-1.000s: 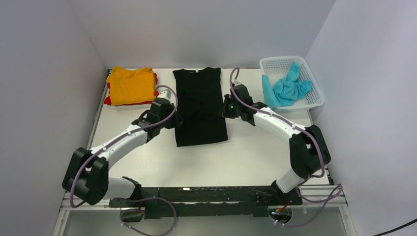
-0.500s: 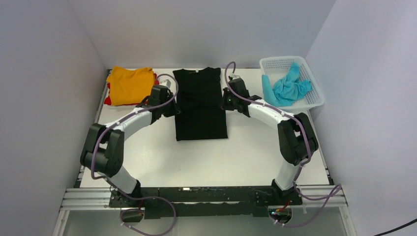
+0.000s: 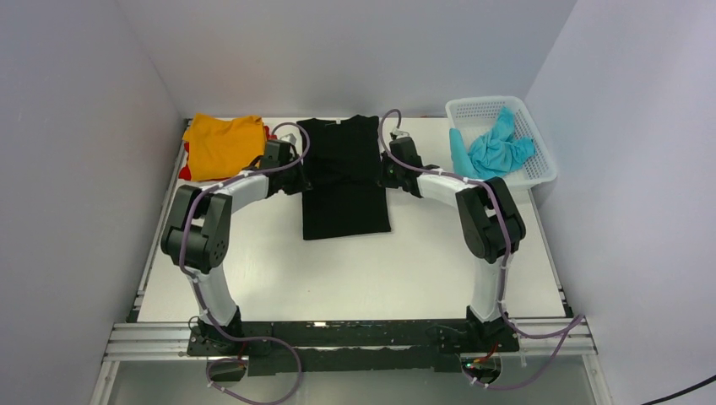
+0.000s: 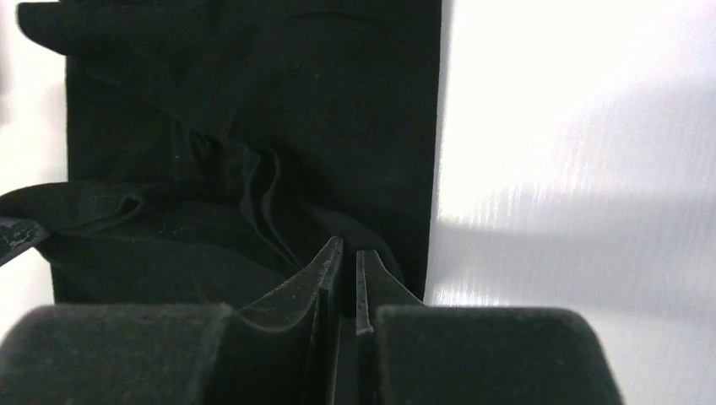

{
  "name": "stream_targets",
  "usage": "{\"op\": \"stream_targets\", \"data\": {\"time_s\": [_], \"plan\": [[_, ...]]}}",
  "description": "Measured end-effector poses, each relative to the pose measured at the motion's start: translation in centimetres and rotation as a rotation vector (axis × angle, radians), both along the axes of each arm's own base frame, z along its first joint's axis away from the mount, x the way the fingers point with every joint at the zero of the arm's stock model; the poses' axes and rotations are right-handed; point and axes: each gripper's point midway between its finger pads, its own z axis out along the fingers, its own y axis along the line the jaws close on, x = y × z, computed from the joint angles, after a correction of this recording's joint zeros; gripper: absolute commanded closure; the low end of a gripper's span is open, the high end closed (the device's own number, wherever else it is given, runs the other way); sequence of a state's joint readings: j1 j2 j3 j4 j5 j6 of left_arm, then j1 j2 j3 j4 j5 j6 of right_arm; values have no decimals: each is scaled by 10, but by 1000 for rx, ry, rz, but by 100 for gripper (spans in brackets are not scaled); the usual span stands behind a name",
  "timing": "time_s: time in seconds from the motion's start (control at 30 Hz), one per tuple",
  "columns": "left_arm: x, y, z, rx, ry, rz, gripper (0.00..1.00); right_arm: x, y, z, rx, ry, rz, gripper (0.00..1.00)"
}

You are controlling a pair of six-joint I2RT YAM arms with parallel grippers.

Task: Fold and stack the t-shirts
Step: Fold the folded rectangular tshirt in 1/3 of the way, then grab one side of the 2/3 rectangular tshirt with both arms

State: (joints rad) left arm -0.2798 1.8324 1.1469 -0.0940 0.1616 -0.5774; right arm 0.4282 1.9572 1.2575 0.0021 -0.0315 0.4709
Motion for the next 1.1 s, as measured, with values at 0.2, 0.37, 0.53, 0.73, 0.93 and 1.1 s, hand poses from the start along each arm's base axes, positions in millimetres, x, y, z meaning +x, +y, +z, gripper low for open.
{"op": "stream_targets", "data": {"time_s": [0.2, 0.37, 0.53, 0.73, 0.93, 1.1], "plan": [[8, 3, -7, 8, 7, -1, 35, 11, 2, -12, -7, 4, -8, 21], [11, 6, 0, 4, -6, 2, 0, 26, 6, 10, 12, -57, -6, 0], [-2, 7, 33, -23, -67, -6, 1, 13, 2, 31, 34, -91, 0, 0], [-40, 9, 66, -80, -143, -15, 0, -33, -4, 48, 105, -75, 36, 0], [-111, 7, 27, -87, -43, -41, 1, -93, -11, 32, 174, 40, 65, 0], [-149, 13, -6, -93, 44, -25, 7, -134, -18, 7, 203, 147, 67, 0]]}}
